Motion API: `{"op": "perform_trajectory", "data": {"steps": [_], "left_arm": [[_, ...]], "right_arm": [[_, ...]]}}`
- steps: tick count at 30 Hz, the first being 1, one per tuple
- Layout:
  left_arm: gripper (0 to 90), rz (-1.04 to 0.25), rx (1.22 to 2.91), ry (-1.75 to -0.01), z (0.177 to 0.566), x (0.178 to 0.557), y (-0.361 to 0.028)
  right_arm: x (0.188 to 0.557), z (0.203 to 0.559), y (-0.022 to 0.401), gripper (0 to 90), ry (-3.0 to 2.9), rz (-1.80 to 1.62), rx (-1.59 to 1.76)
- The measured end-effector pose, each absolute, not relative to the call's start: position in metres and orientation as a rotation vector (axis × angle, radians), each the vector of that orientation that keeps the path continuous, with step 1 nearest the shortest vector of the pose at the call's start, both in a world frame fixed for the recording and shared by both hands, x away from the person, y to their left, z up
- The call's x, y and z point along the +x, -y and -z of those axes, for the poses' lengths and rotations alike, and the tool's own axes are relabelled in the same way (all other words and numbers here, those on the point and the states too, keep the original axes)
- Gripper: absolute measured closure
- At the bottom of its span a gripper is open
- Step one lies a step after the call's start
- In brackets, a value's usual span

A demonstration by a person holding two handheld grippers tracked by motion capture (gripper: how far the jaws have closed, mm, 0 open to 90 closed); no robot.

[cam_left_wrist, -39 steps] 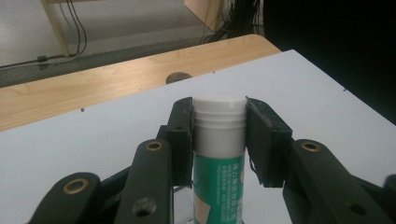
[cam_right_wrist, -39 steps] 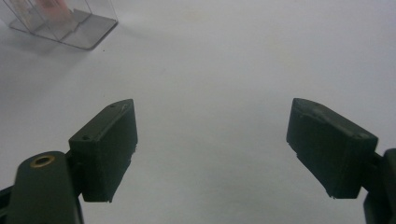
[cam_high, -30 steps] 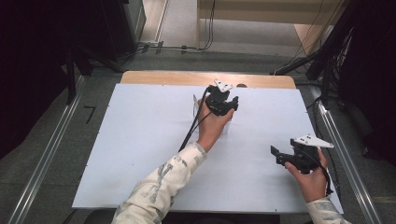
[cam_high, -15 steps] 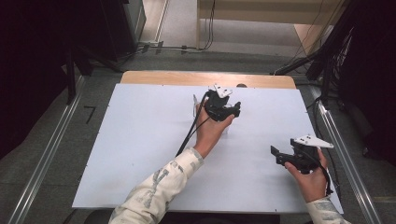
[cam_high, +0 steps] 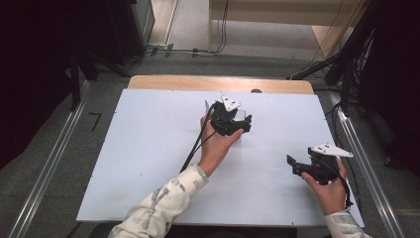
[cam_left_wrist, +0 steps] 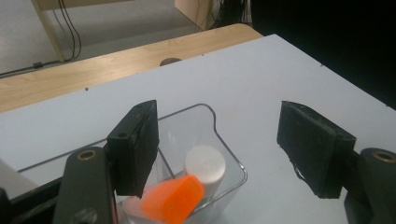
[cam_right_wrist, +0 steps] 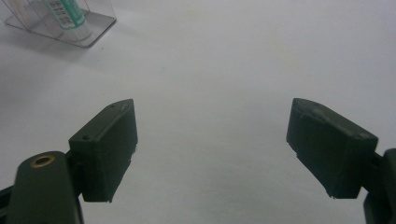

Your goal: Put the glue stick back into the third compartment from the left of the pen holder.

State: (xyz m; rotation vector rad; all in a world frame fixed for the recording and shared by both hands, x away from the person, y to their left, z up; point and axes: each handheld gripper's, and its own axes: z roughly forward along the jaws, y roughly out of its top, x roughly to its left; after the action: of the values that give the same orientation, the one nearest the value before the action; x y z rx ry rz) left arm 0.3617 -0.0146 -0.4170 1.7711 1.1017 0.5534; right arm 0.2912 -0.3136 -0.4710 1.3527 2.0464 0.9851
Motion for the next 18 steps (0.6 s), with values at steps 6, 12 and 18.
{"op": "perform_trajectory", "data": {"steps": [6,12,18], "left_arm": [[27.7,-0.550,1.774,-1.101,0.420,0.352,0.006],[24.1,-0.552,1.781,-1.114,0.424,0.344,-0.003],[21.2,-0.544,1.774,-1.126,0.428,0.334,-0.013]], "right_arm": [[0.291,0.472,0.312,15.3,-2.048,-0.983,1.356],[0.292,0.472,0.313,15.3,-2.047,-0.979,1.356],[0.292,0.473,0.313,15.3,-2.049,-0.977,1.358]]}}
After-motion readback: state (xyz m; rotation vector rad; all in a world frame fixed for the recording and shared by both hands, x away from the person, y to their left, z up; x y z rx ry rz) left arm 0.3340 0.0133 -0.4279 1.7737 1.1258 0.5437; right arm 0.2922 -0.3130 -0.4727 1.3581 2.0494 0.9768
